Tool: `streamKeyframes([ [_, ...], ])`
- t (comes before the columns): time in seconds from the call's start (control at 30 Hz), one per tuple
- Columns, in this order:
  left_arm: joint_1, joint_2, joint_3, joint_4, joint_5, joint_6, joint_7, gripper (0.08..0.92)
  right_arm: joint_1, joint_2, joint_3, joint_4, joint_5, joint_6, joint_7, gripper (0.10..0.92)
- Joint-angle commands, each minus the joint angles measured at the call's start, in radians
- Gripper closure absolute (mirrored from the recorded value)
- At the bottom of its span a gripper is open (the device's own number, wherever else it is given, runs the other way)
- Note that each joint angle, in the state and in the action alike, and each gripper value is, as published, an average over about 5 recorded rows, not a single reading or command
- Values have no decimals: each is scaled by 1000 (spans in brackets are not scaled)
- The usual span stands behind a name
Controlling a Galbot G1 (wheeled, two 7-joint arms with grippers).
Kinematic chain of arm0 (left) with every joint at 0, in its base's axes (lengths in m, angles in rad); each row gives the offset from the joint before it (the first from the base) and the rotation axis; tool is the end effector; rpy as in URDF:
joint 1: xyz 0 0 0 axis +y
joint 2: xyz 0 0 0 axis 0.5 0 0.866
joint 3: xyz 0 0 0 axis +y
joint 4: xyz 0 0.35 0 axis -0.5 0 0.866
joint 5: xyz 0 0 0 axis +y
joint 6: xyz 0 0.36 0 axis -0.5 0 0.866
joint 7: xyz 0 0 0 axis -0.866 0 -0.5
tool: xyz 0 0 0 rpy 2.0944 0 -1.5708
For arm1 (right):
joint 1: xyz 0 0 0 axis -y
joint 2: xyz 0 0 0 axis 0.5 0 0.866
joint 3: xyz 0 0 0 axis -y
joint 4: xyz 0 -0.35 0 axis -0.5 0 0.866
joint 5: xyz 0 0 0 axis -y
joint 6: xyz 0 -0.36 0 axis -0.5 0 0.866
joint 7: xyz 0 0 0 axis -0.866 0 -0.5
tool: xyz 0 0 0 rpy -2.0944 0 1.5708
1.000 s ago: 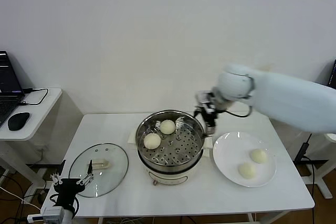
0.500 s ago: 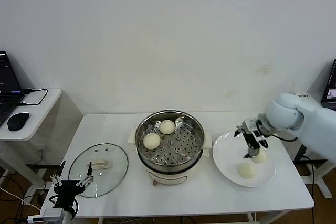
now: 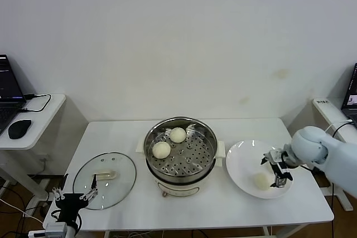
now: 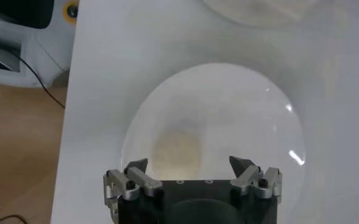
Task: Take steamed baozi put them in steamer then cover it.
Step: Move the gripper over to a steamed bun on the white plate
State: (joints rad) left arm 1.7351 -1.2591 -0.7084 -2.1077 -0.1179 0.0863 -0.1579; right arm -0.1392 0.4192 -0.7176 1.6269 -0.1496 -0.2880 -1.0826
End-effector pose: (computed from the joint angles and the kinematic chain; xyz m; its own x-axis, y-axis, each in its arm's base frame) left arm 0.1458 0.1050 -0.3016 -0.9720 -0.1667 0.1654 -0.1185 0.9563 0.2672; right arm 0.4223 -0.1628 -0.1820 -0.1866 -0.0739 0.9797 -0.9700 -0.1443 -0.1957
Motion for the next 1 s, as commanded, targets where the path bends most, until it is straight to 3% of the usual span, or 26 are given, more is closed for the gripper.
streamKeyframes([
  [0.03, 1, -2, 0, 1, 0, 0, 0, 177, -166, 14, 117, -43, -59, 1, 20, 203],
  [0.67, -8, -4, 0, 7, -1, 0, 0, 177, -181, 101, 134, -156, -69, -11, 50, 205],
  [1.0, -8, -7, 1, 7, -1, 0, 0, 177, -179, 143, 127, -182, -58, -19, 59, 271],
])
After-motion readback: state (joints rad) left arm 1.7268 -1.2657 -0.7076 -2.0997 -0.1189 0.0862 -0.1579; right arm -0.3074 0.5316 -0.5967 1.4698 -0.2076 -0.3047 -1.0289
